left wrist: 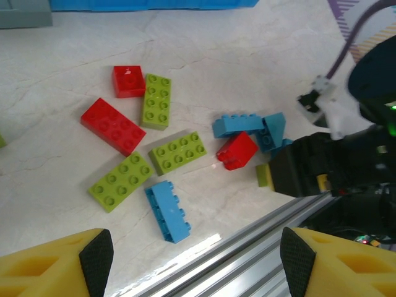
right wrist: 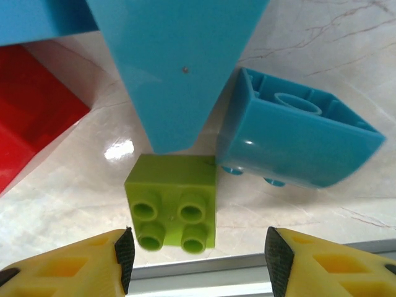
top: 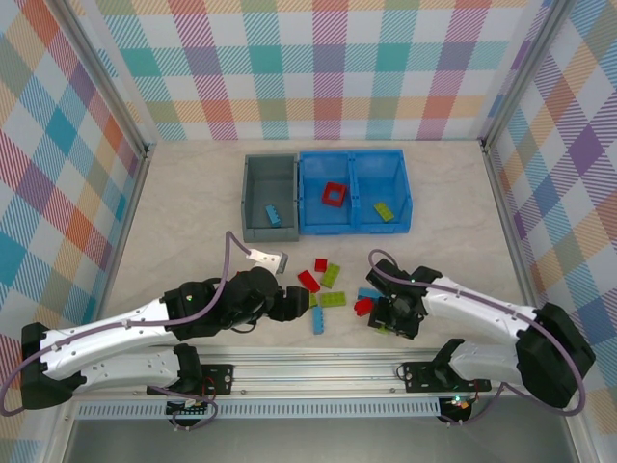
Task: Sort the legos into containers by color
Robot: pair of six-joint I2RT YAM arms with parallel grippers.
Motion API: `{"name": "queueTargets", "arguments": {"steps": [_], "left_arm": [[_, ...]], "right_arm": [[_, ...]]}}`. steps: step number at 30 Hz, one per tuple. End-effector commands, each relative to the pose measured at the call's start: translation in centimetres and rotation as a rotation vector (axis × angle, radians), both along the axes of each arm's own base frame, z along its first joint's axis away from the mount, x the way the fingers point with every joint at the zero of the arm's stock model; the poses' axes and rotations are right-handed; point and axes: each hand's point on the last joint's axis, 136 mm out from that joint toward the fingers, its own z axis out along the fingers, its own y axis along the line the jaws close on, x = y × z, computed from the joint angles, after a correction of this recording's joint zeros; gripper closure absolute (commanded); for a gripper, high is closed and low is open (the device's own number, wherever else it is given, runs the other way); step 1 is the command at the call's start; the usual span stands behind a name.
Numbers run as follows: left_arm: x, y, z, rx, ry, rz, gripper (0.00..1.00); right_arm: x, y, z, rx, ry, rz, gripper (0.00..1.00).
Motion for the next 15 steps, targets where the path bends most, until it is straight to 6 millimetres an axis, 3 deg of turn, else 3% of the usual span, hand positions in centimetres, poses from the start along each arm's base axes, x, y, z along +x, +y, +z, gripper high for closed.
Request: {"name": "queueTargets", "arguments": {"steps": [1,5,10,15], "left_arm": [[-0.5,-0.3,0.0,-0.043,-0.009,-0.024,0.26],[-0.6,0.3,0.1,-0.054,-0.015,-0.012,0.26],[-0.6,0.4,0.1,-0.05,-0.015,-0.01,0.26],[0.3,1.7,1.6,-0.051,-0.065,0.051,0.26]], "right_arm": [[0.6,0.9,-0.3,0.008,0.004,0.022,0.41],[1.0,0.8,-1.0,-0.022,0.003,0.026,0.45],[1.1,0.8,-1.6,-0.03,0.006,0.027,0.57],[1.5,0.6,-0.4,-0.037,-0.042,0.04,0.66]]}}
